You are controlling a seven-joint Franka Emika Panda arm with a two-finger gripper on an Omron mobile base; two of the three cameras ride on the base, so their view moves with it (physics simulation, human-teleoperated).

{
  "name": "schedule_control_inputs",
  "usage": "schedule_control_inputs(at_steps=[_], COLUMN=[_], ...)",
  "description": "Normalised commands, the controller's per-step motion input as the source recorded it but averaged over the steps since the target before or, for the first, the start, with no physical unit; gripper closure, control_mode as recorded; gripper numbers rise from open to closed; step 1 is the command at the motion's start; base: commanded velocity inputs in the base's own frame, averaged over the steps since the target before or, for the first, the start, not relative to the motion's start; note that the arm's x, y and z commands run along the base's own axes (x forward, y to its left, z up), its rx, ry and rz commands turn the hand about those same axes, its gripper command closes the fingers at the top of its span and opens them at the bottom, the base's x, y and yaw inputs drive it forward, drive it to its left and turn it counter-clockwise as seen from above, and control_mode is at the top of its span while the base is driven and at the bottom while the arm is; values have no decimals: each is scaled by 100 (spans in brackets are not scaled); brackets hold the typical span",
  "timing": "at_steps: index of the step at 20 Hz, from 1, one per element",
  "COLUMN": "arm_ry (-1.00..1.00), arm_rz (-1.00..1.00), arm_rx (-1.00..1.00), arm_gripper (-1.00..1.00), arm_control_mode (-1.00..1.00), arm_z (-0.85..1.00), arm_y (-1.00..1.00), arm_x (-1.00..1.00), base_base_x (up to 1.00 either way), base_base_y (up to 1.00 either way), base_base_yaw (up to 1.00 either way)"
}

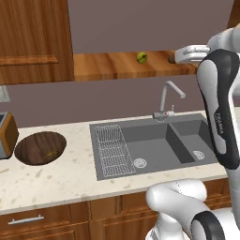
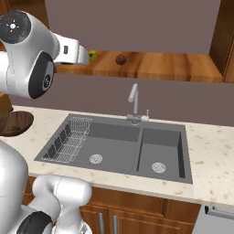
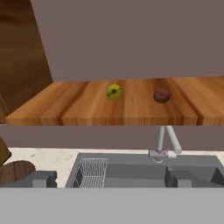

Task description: Pick the pears from the cabinet and place them in one bowl. Pick the banana from the sink and place it in the other bowl.

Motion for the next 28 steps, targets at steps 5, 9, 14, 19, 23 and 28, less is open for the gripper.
schedule_control_inputs(at_steps=[5,9,14,19,23,28], arm_ry=[0,-1,0,0,1,3], arm_rz=[-4,-2,-1,-1,-1,0], arm_rx=[0,-1,-1,0,0,0], arm_gripper=[-100,-100,-100,-100,-100,-100], arm_control_mode=[-100,-100,-100,-100,-100,-100], arm_z=[-2,-14,-14,-12,-9,-9], arm_y=[0,3,10,13,7,6], arm_x=[76,66,72,82,87,83], base_base_x=[0,0,0,0,0,0], base_base_y=[0,0,0,0,0,0], base_base_yaw=[0,0,0,0,0,0])
